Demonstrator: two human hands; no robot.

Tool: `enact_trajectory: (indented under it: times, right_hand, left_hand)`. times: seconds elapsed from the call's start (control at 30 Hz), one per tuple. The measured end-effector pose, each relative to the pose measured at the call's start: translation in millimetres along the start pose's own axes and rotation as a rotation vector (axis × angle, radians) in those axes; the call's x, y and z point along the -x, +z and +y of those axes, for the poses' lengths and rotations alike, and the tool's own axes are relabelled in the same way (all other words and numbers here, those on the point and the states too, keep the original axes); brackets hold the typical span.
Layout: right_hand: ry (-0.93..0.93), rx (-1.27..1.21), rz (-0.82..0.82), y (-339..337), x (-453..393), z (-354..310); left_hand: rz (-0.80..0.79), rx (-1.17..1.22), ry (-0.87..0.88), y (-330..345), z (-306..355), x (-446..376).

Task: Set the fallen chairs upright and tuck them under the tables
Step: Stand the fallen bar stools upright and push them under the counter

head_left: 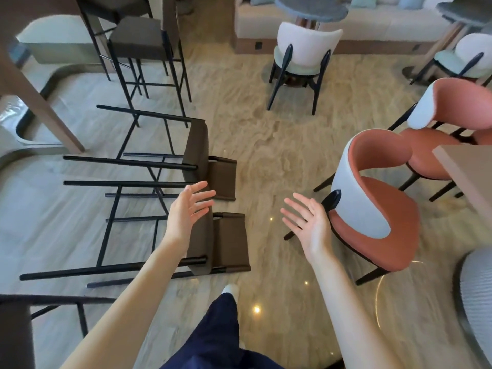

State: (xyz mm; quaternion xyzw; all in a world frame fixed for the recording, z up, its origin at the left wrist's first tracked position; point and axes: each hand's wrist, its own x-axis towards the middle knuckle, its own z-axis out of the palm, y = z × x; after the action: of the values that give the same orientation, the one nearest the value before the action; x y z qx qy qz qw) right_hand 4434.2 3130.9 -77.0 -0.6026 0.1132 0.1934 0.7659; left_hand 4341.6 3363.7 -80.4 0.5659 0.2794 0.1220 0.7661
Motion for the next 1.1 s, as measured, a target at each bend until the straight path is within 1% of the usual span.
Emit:
enact_trajectory:
  times: [0.27,0.4,0.5,0.67,0.9,1.1]
  right_hand:
    - [0.031,0.058,-0.072,48,-99,-33]
    - [0.055,0.077,-0.093,60,-138,-42]
    - [0.093,0.114,-0.128,63,-164,-46]
    - [0.134,0.166,-0.237,61,-204,-57]
    - [0.208,0.296,-0.500,44,-249,-78]
    - [0.235,0.366,-0.669,18,-259,-92]
  left_hand:
    - [0.069,0.010,0.005,4,19,-93]
    - [0.103,0.011,0.013,10,26,-124]
    - [0.158,0.020,0.021,16,26,-136]
    - [0.292,0.043,0.062,35,16,-139]
    - [0.587,0.128,0.148,94,-9,-112]
    - [0.719,0.174,0.188,151,-30,-78]
